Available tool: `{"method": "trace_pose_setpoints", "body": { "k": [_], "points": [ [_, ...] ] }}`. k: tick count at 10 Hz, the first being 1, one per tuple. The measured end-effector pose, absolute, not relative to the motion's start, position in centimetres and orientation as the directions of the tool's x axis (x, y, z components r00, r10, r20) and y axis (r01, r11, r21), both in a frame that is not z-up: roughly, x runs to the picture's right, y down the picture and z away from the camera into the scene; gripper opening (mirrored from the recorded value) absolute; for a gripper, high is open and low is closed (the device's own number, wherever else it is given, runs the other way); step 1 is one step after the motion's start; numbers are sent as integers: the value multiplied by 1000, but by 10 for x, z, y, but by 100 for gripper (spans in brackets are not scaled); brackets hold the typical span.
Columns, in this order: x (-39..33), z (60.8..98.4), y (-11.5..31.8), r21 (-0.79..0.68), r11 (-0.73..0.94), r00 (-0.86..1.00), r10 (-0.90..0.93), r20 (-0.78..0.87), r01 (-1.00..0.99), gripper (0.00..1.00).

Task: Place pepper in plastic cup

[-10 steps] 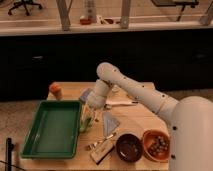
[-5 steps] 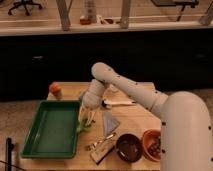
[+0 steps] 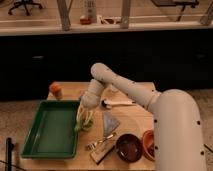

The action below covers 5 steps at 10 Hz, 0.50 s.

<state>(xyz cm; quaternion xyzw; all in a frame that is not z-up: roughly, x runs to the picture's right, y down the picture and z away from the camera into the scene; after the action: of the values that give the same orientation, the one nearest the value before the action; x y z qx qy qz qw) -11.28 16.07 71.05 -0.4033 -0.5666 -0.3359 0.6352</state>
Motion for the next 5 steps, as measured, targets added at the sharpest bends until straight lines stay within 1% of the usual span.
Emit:
{"method": "trace_pose_setpoints", "body": {
  "k": [5],
  "points": [
    [-116, 718, 163, -124, 489, 81, 108, 991, 864, 0]
  ]
}}
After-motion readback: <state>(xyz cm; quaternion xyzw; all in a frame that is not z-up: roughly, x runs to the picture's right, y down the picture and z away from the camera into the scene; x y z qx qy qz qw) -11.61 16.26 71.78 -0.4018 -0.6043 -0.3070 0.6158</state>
